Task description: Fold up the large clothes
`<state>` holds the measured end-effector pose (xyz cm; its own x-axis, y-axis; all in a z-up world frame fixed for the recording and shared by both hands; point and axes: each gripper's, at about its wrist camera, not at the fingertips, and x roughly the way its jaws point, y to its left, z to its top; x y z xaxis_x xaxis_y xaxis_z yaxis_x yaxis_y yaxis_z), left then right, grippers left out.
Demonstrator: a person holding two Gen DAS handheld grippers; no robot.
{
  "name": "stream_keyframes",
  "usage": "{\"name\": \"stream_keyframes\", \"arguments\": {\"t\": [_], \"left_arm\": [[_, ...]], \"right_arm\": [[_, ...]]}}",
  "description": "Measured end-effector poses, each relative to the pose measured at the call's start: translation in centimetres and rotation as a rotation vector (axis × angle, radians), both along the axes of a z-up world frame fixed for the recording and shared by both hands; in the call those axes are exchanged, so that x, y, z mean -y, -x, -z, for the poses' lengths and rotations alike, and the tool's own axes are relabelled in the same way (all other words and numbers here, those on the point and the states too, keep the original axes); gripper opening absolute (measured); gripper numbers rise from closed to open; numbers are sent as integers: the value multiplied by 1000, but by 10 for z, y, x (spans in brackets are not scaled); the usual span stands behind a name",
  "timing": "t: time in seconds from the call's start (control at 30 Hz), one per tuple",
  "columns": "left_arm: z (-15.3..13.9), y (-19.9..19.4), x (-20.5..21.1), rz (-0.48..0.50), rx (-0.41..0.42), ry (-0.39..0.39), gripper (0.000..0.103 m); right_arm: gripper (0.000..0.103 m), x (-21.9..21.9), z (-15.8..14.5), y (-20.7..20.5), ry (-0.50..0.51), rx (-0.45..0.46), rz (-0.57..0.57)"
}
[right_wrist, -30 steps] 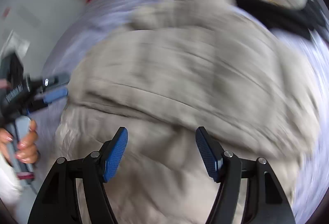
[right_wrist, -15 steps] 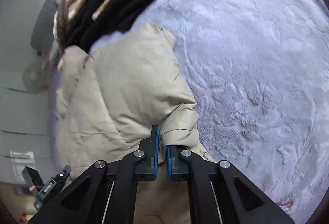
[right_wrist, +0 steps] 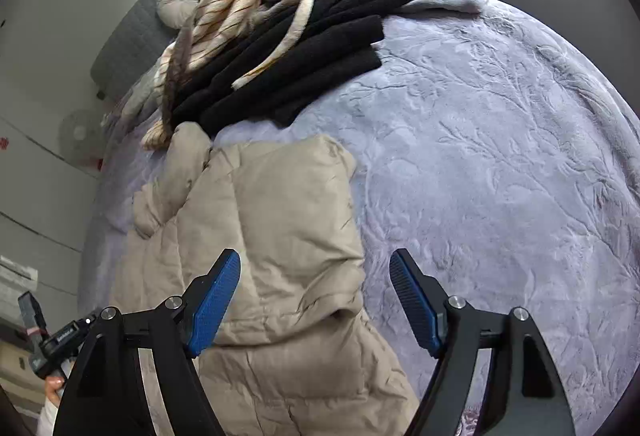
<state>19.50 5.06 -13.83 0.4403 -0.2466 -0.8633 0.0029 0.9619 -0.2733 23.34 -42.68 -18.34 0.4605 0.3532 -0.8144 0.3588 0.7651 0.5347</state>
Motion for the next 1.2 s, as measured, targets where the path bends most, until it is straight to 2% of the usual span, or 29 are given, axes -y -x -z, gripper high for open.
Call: {"name": "stream_keyframes", "arguments": {"t": [0.03,0.07,0.1,0.17,0.27,0.33,0.43,0.57,0.67,0.8,0.93,1.0,1.03,1.1,1.2], "left_arm": [[-1,-5,8,10,8,13,16],[-1,-10,17,21,12,20,16],[1,-16,26,34,11,22,16],[14,-24,46,73,-1,10,16],[54,-30,65,92,-59,-99,16],[75,-33,64,85,-86,-84,17],[86,-37,60,64,-88,-53,17],[87,-41,68,84,-85,-104,17],[76,-39,72,86,-79,-141,17],[57,-28,68,62,-63,-162,17],[41,-15,59,26,-49,-170,17],[32,-6,56,7,-43,-177,53],[29,-2,53,-4,-32,-181,86],[19,10,51,-21,26,-192,89],[16,16,52,4,12,-219,90]], "right_arm": [[50,4,6,-6,-45,-9,19],[34,7,9,-9,-75,-15,19],[28,1,13,-16,-90,-6,-3],[27,-13,17,-20,-84,-7,-60],[27,-46,46,-22,-12,-73,-160],[23,-59,66,-20,52,-101,-203],[23,-68,78,-18,102,-74,-229],[23,-75,81,-22,133,-88,-241],[27,-75,68,-22,144,-92,-240],[41,-76,43,-14,179,-68,-237],[45,-74,24,-6,183,-46,-219],[50,-73,15,-2,188,-35,-212],[51,-73,12,-1,187,-32,-211],[53,-74,8,1,192,-30,-212],[55,-78,5,4,197,-38,-220]]}}
